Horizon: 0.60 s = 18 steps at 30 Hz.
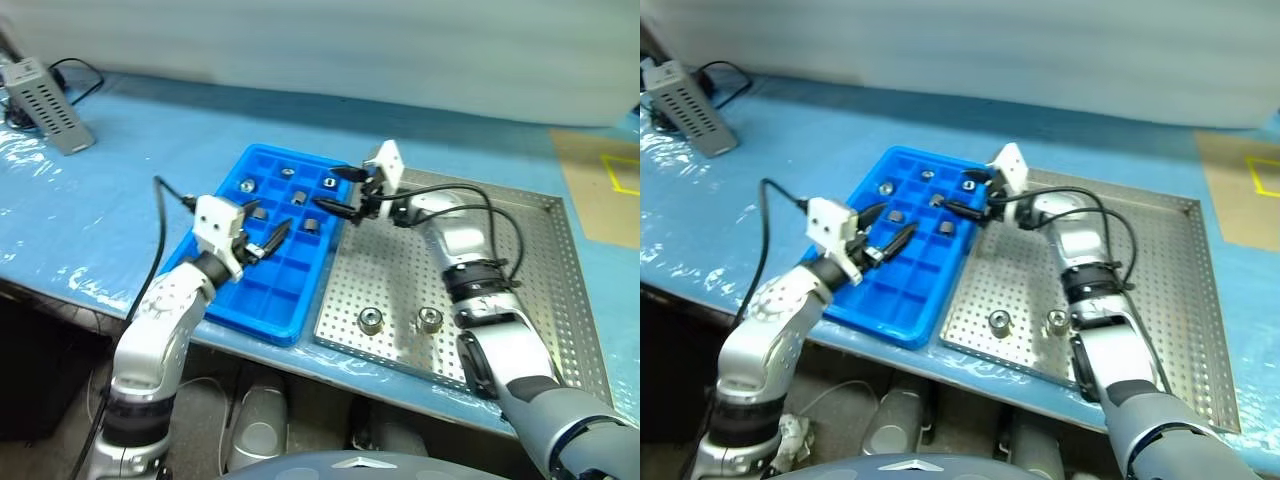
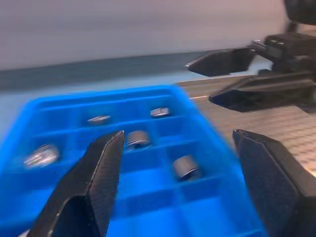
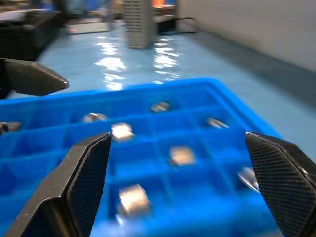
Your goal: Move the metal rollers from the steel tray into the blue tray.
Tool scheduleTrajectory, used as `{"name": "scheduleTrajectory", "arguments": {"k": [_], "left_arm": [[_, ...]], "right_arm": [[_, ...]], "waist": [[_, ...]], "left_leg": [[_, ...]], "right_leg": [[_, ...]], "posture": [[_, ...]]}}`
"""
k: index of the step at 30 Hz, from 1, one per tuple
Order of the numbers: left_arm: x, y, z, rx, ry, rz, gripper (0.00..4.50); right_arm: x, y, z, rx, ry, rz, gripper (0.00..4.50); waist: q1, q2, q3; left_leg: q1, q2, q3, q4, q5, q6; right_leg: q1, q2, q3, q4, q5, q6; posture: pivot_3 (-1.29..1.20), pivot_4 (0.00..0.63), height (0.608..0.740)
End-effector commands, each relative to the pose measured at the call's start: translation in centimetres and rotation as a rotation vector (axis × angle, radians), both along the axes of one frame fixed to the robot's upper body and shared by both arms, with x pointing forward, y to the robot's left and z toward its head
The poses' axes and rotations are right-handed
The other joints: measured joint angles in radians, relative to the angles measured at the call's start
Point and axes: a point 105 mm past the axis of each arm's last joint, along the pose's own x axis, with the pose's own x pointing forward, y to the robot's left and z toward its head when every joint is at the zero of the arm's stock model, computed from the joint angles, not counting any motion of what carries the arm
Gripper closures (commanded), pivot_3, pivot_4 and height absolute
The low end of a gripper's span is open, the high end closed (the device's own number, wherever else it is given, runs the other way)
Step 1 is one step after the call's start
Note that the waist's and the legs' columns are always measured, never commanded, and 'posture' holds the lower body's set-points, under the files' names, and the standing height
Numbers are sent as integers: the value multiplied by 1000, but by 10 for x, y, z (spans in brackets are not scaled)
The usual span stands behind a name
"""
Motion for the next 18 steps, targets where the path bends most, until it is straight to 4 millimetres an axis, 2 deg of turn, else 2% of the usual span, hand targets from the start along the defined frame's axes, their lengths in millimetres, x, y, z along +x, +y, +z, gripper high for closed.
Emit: {"name": "scheduleTrajectory", "arguments": {"k": [1, 4, 6, 10, 15, 18], "left_arm": [[5, -27, 2, 11, -10, -180, 801], [10, -48, -17, 114, 45, -367, 801], [16, -55, -22, 147, 55, -419, 801], [40, -66, -18, 182, 33, -414, 801], [59, -99, -15, 181, 13, -414, 801], [60, -124, -19, 163, 43, -451, 801]], "right_arm": [[-7, -32, 21, 18, -62, -116, 0], [-20, -68, 15, -9, -61, -272, 0], [-28, -80, 13, -3, -55, -330, 0], [-42, -90, 7, -8, -45, -399, 0], [-49, -98, 6, -5, -55, -468, 0], [-56, -103, 6, -5, -60, -504, 0]], "waist": [[-41, -1, 0], [-101, -1, -1], [-143, -1, -1], [-203, -1, -1], [-219, 0, -2], [-228, 1, -3]], "left_leg": [[0, 0, 0, 0, 1, 1], [-1, 0, 1, 0, 2, 4], [0, 0, 1, -1, 1, 5], [0, 0, 1, -1, -1, 8], [0, 0, 1, 1, 0, 10], [-1, -1, 1, 2, -2, 14]], "right_leg": [[0, 0, 0, 0, 0, 0], [-1, 0, 1, -1, 0, 0], [-1, 0, 1, -2, 0, 1], [-2, 1, 1, -2, 0, 0], [1, 1, 0, -6, -2, 8], [4, 1, 0, -10, 2, 4]], "posture": [[-108, 150, 740], [-217, 150, 740], [-254, 150, 740], [-312, 150, 740], [-394, 150, 740], [-441, 150, 740]]}}
